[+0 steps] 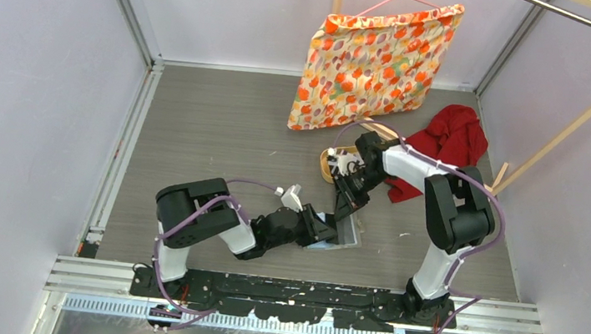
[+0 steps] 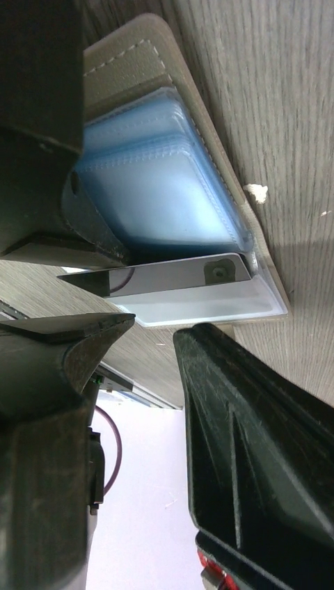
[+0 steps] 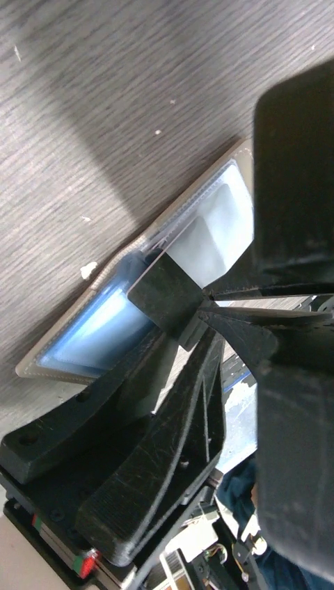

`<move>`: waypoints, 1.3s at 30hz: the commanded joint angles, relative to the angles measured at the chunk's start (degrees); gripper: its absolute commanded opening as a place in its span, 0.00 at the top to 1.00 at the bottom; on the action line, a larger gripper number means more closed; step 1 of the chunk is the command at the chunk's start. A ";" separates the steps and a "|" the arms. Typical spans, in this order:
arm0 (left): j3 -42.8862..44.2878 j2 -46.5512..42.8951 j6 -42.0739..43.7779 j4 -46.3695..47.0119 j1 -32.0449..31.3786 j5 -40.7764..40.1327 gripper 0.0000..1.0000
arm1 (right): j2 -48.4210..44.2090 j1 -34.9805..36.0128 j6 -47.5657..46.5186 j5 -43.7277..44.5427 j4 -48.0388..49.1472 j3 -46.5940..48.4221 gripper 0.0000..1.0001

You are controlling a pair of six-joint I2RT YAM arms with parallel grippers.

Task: Put the credit cards into the card holder
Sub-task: Insert the credit card into the card holder.

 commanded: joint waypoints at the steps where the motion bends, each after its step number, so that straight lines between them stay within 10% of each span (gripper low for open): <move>1: 0.21 0.68 2.56 -5.94 -0.25 0.29 0.69 | 2.53 1.20 1.07 1.09 -0.09 2.57 0.87; 17: 0.93 -5.99 5.32 -16.62 0.72 0.78 0.51 | 4.68 1.48 1.62 10.94 -0.01 2.88 0.87; 39: 4.41 -11.17 10.68 -30.27 1.19 -0.59 0.59 | -0.47 0.86 -4.41 1.64 -4.69 4.53 0.74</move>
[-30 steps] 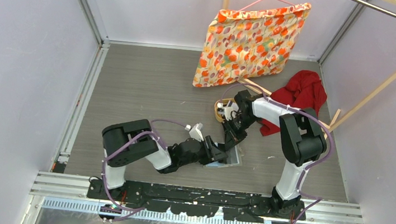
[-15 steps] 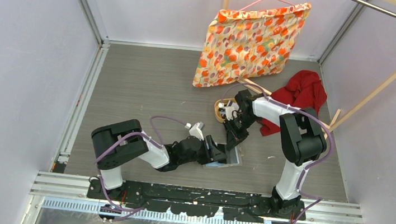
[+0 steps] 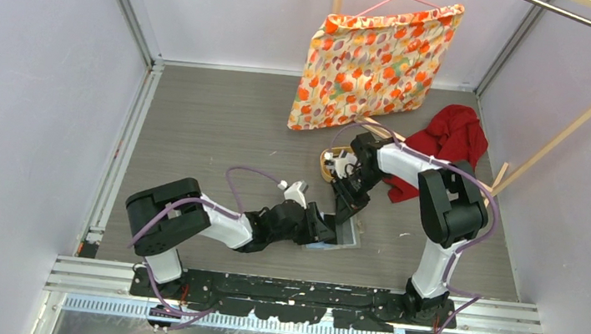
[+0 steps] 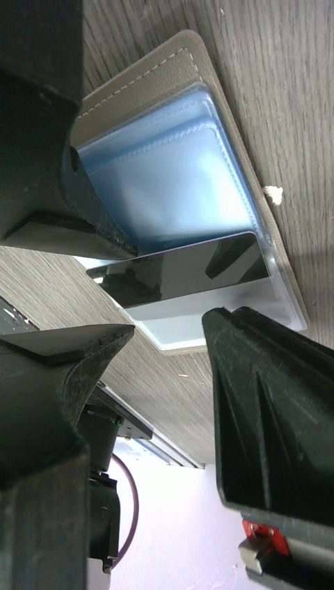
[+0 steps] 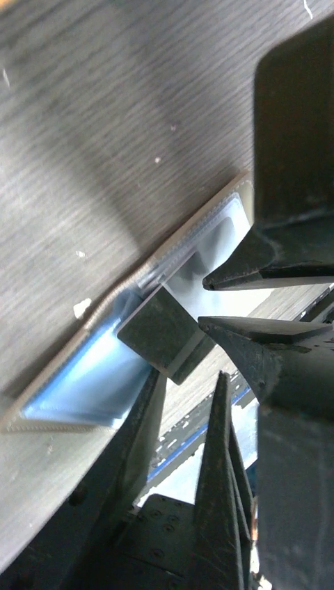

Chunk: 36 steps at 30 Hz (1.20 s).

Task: Put the credit cards into the card holder
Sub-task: Insert the credit card into the card holder.

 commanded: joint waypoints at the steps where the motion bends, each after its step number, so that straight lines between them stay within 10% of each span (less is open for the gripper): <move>1: 0.43 -0.77 3.36 -7.06 0.43 -2.06 0.59 | -5.34 -0.50 -4.14 -4.35 -2.98 2.16 0.74; 12: 1.40 -4.71 6.41 -13.44 0.77 -3.92 0.62 | -8.82 -1.02 -9.13 10.62 -3.54 0.37 0.79; 36: 1.66 -9.67 10.64 -14.99 2.58 -1.34 0.65 | -0.32 3.39 -9.50 15.06 -4.35 0.59 0.87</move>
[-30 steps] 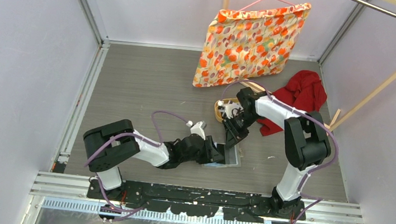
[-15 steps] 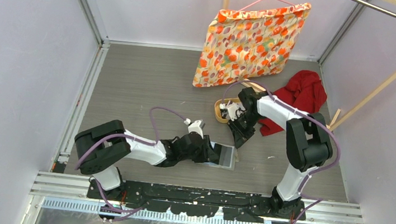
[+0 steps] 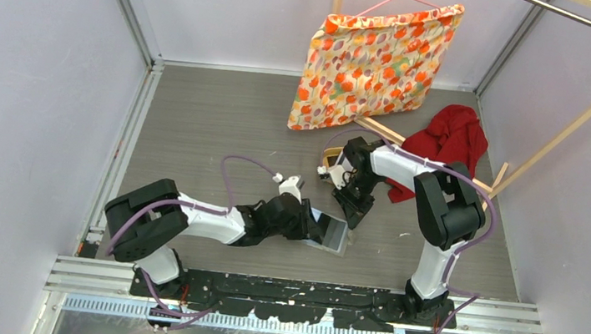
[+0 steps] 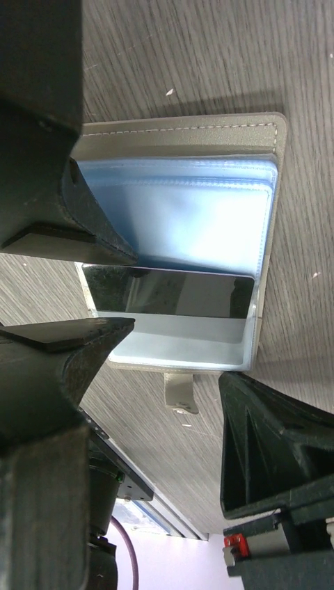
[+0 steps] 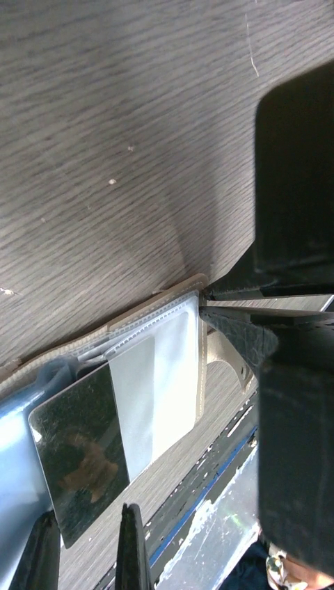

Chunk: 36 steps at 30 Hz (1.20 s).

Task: Put the credit cards into the card holder
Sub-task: Insert the credit card into the card holder.

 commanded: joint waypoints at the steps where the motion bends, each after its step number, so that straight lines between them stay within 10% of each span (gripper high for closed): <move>1: 0.14 -3.05 2.86 0.01 0.52 0.66 0.65 | 0.57 0.55 0.71 2.27 0.76 0.60 0.87; 10: -0.77 -7.34 5.27 -3.62 2.50 -0.94 0.68 | 0.77 0.98 1.13 2.28 0.97 0.78 0.87; 17: 5.28 -4.03 10.86 -12.44 3.73 -1.45 0.94 | 0.60 0.99 1.22 2.17 0.88 0.78 0.87; 36: 11.30 5.39 14.54 -15.12 3.38 3.20 0.97 | 0.74 1.40 1.32 1.90 0.79 0.93 0.87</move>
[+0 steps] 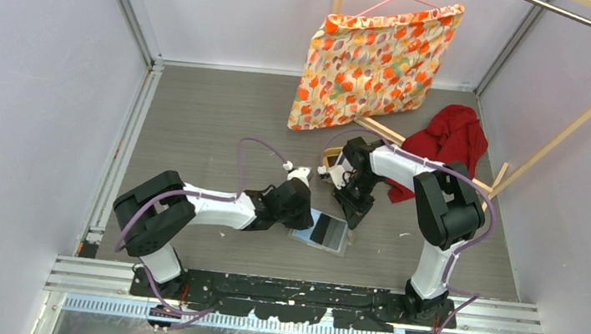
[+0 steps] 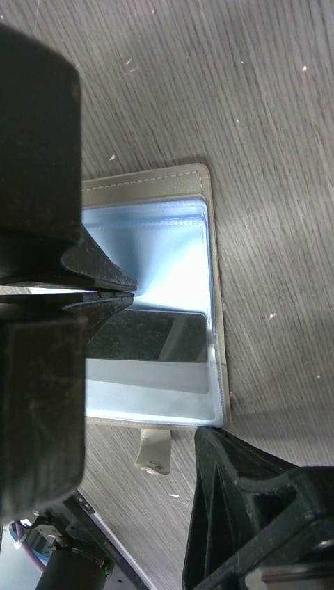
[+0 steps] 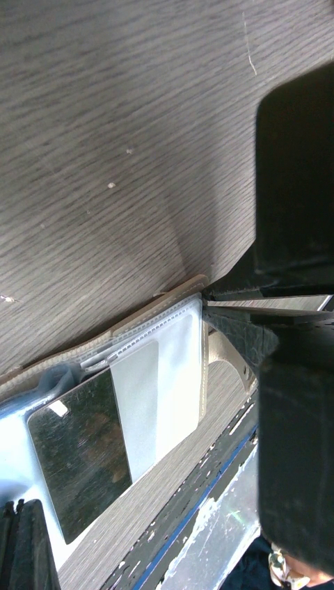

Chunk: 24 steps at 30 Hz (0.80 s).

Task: Put the credit cards into the card holder
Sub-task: Insert the credit card into the card holder.

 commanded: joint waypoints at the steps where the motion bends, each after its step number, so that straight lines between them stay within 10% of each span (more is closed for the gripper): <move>1: 1.66 1.89 1.88 -0.56 -0.53 1.99 0.97 | 0.45 0.60 0.10 1.07 0.55 0.95 0.87; 24: 4.30 4.15 -0.15 3.04 -3.83 6.05 0.95 | -1.85 0.52 -0.03 -0.48 0.22 1.38 0.85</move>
